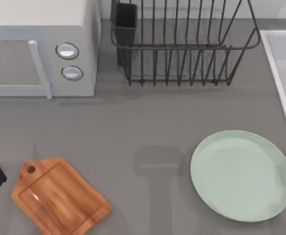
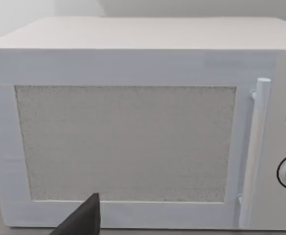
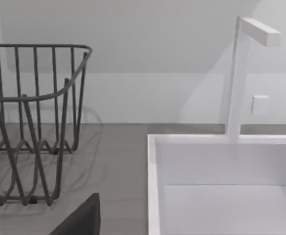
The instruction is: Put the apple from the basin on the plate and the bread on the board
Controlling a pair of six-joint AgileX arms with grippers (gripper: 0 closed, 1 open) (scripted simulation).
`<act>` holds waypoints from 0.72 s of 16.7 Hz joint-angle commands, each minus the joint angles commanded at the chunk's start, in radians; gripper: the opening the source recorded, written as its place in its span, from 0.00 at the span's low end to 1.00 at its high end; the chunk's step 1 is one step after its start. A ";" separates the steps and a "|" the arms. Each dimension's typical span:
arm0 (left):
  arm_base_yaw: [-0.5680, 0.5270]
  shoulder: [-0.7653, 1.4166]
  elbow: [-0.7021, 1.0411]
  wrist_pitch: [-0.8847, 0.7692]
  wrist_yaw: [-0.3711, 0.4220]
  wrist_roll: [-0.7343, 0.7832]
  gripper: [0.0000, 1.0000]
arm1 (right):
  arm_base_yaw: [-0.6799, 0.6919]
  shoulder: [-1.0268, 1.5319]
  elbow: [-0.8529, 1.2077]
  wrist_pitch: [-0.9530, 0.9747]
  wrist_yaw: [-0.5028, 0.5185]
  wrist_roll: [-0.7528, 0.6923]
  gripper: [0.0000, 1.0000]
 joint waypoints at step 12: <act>0.000 0.000 0.000 0.000 0.000 0.000 1.00 | -0.136 0.844 0.706 -0.449 0.001 -0.128 1.00</act>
